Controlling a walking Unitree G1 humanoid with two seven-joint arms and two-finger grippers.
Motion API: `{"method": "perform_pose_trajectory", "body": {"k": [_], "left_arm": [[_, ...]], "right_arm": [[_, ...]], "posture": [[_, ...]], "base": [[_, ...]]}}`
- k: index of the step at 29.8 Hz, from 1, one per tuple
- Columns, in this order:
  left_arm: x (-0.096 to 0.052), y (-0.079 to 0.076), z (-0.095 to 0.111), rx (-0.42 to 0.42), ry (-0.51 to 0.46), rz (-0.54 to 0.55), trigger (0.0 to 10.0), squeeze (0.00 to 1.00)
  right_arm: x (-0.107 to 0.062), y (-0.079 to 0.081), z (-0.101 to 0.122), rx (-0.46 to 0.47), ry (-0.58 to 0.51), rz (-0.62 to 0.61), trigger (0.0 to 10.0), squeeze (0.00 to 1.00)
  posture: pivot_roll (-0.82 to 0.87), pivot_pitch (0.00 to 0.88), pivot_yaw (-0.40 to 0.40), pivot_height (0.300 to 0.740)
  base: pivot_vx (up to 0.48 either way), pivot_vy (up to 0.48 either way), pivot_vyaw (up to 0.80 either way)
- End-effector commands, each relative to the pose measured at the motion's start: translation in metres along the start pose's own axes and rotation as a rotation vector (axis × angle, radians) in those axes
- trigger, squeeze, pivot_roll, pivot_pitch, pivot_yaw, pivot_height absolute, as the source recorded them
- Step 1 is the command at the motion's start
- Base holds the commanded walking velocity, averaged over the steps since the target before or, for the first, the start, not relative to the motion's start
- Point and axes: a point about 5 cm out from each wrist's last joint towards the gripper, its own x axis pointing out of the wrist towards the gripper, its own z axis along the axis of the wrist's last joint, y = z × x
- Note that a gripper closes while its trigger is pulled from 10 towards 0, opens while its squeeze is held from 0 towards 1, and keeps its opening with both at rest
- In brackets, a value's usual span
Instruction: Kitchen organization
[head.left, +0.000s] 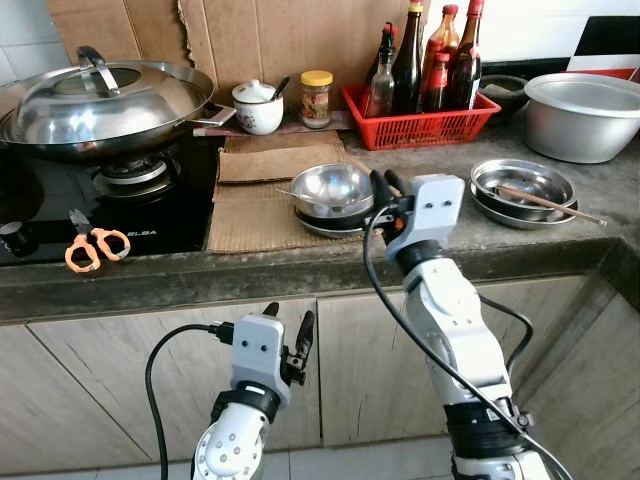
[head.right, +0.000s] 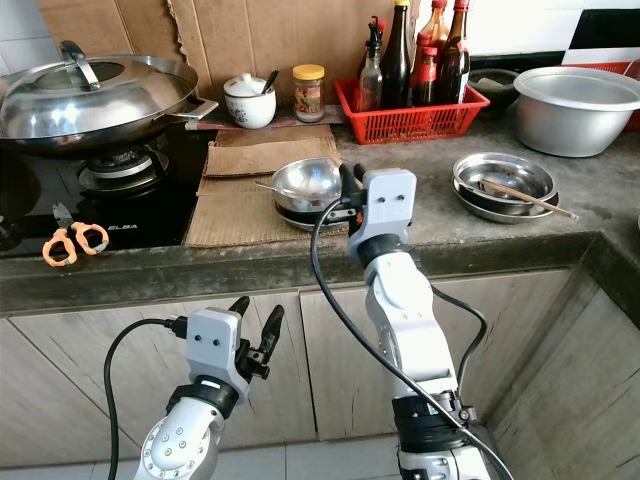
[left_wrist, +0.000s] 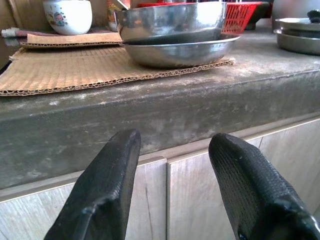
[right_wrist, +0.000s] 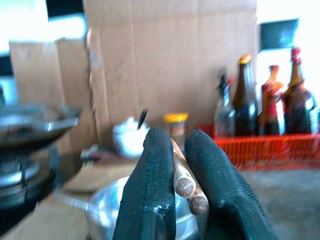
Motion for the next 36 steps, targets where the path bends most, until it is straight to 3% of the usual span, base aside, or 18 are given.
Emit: {"method": "perform_pose_trajectory", "body": {"k": [1,9,19,36], "left_arm": [[0.000,0.002,-0.001,0.016,0.000,0.002,10.0,0.00],[0.000,0.001,-0.002,0.030,0.000,-0.018,10.0,0.00],[0.001,0.004,-0.004,0.032,0.004,-0.019,10.0,0.00],[0.000,0.003,-0.006,0.037,0.013,-0.024,10.0,0.00]], "right_arm": [[-0.007,-0.013,0.015,-0.023,-0.054,-0.079,0.0,0.00],[-0.030,-0.030,0.021,-0.103,-0.061,-0.184,0.0,0.00],[-0.070,-0.037,-0.003,-0.176,0.075,-0.198,0.0,0.00],[-0.080,-0.034,-0.011,-0.175,0.123,-0.200,0.0,0.00]], "posture": [[0.10,0.003,-0.008,0.740],[0.08,0.000,0.007,0.740],[0.08,0.000,0.010,0.740],[0.08,0.000,0.012,0.740]], "base": [[0.000,0.000,0.00],[0.000,0.000,0.00],[0.000,0.000,0.00],[0.000,0.000,0.00]]}}
